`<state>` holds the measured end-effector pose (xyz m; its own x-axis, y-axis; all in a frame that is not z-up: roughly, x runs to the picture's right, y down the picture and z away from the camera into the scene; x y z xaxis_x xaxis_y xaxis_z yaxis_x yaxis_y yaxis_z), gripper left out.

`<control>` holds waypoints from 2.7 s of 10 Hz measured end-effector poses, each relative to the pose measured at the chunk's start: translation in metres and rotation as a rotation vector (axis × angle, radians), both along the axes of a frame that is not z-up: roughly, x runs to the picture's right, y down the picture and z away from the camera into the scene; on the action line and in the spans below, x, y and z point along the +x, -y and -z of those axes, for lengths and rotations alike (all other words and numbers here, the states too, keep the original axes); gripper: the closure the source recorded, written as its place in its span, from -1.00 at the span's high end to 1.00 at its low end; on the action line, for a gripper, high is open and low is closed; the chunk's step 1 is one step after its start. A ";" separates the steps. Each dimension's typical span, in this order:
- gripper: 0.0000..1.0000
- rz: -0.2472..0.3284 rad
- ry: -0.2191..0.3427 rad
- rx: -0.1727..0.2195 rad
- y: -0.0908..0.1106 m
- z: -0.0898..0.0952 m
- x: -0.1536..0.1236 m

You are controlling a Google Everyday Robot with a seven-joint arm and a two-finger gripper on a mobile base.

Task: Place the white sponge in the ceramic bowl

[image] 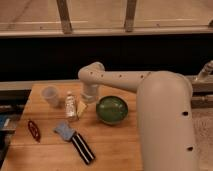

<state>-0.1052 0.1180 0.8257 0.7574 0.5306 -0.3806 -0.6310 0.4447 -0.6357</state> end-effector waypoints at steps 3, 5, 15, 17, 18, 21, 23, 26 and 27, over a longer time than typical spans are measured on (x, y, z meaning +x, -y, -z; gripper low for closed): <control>0.60 0.040 0.087 -0.006 -0.014 0.015 -0.033; 0.60 0.047 0.099 -0.007 -0.016 0.017 -0.038; 0.60 0.165 -0.024 0.004 -0.047 0.014 -0.048; 0.60 0.163 -0.017 -0.003 -0.057 0.017 -0.050; 0.60 0.156 -0.003 -0.006 -0.063 0.020 -0.055; 0.60 0.102 0.076 0.004 -0.073 0.031 -0.069; 0.60 0.090 0.127 0.012 -0.074 0.037 -0.081; 0.60 0.101 0.173 0.012 -0.077 0.038 -0.100; 0.60 0.111 0.180 0.009 -0.078 0.037 -0.106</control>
<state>-0.2112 0.1965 0.7889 0.8669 0.4426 -0.2293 -0.4542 0.5119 -0.7292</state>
